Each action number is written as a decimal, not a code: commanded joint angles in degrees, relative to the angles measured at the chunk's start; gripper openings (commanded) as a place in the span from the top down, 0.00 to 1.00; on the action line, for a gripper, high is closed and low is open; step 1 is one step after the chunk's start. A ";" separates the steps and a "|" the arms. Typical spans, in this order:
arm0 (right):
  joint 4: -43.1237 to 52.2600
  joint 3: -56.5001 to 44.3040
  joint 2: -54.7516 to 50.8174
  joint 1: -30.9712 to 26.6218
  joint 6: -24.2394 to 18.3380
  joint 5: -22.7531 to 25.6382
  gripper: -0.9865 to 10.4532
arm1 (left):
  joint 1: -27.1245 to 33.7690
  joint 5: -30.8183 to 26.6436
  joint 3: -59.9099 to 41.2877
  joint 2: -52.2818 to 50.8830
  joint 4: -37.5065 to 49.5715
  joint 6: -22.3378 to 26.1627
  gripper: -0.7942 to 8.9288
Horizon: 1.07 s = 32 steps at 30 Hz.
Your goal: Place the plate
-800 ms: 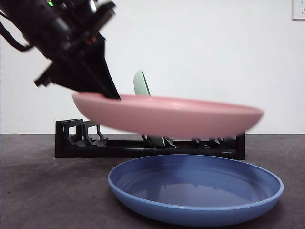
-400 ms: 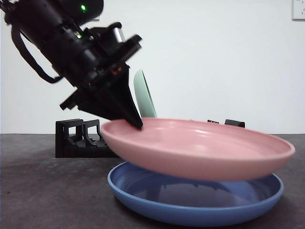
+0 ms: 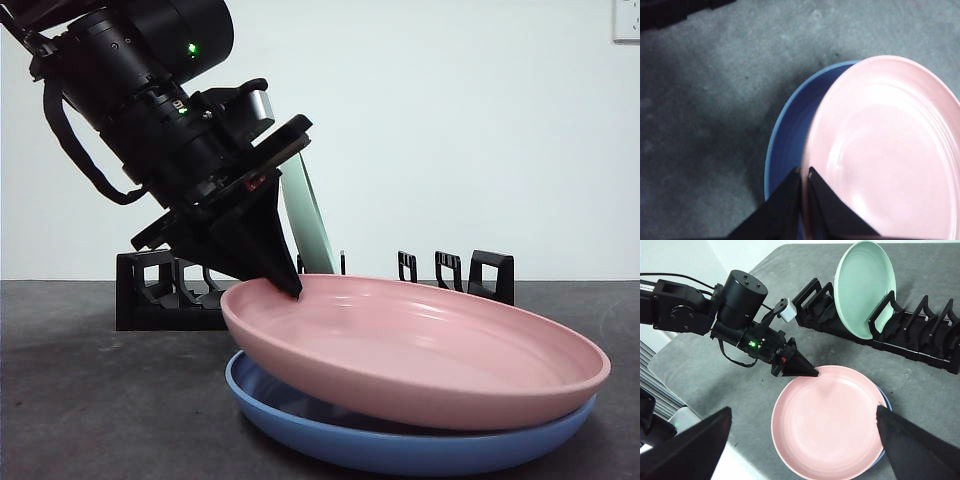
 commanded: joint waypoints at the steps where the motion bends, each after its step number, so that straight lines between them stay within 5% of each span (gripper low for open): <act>1: 0.39 0.96 0.26 0.35 0.68 -0.07 0.51 | -0.46 0.09 0.61 0.74 1.07 -0.48 0.86; 9: 0.39 0.96 0.26 0.35 0.83 -0.09 0.51 | -0.46 0.11 0.66 0.72 1.64 -2.71 0.73; 16: 0.39 0.96 0.26 0.35 0.87 -0.13 0.51 | -0.48 0.37 0.76 -2.12 0.39 -3.48 0.44; 32: 0.44 0.96 0.26 0.35 0.79 -0.09 0.51 | -0.46 0.44 1.03 -29.11 -19.10 -2.38 0.36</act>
